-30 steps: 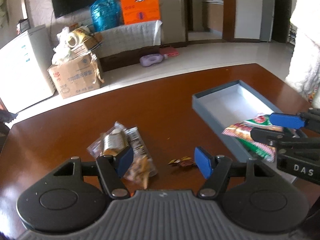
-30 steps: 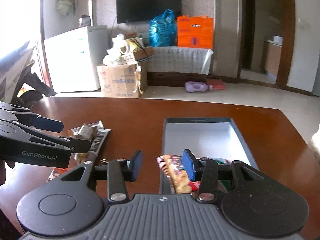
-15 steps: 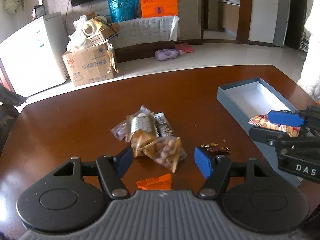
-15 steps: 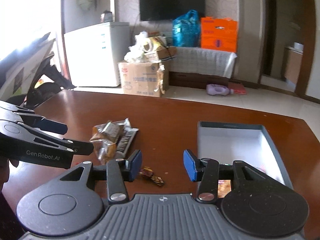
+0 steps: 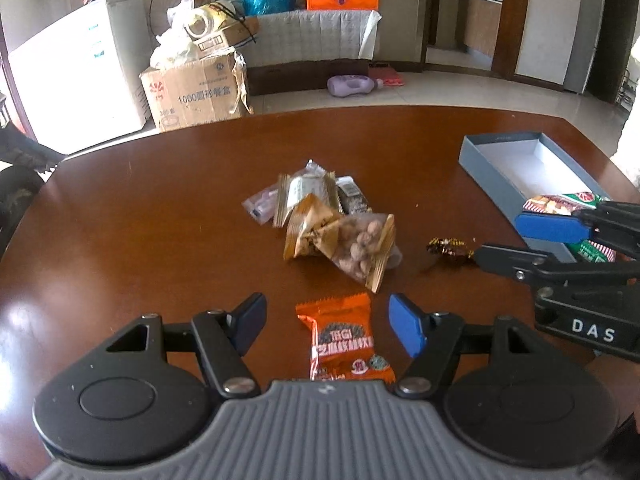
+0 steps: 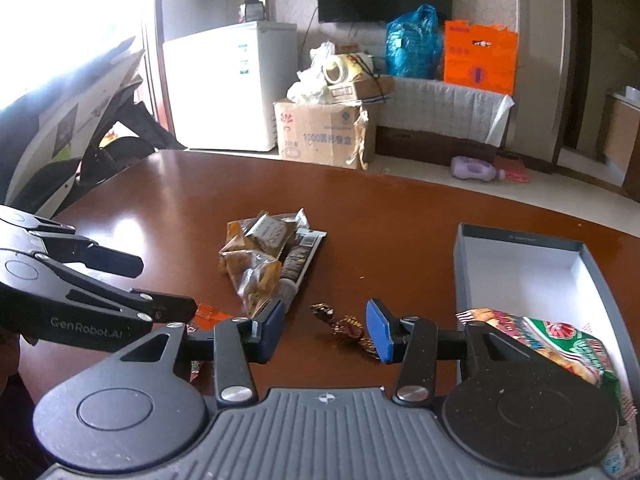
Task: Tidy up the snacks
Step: 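Move both open tools back to the snack pile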
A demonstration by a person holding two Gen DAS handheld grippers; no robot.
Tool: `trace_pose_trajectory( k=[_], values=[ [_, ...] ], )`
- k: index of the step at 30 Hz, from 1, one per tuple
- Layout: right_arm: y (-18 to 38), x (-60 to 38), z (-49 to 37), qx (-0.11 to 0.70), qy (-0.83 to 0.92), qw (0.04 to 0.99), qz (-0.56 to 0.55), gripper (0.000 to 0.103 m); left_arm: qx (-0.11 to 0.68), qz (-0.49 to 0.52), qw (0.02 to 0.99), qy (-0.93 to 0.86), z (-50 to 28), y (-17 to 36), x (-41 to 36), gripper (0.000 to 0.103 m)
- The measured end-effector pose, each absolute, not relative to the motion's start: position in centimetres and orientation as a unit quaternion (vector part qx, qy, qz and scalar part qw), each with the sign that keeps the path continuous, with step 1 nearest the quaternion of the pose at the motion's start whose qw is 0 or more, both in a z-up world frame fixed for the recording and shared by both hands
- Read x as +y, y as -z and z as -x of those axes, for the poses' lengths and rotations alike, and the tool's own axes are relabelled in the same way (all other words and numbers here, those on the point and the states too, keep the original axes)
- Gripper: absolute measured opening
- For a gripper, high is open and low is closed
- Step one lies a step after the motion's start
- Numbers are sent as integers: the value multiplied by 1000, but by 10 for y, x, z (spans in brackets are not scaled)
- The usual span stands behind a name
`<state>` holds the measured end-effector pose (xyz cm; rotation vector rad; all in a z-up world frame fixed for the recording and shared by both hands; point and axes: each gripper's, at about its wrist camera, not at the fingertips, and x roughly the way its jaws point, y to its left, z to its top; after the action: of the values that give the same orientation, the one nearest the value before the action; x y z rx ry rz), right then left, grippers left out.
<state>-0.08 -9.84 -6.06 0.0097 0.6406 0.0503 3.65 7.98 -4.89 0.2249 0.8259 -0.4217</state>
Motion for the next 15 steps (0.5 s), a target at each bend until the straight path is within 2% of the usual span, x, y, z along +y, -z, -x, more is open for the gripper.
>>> trace_pose_trajectory(
  k=[15],
  values=[
    [77,-93,-27,342,-39,939,31,47,411,-96,888,183,-37,76,76,68]
  ],
)
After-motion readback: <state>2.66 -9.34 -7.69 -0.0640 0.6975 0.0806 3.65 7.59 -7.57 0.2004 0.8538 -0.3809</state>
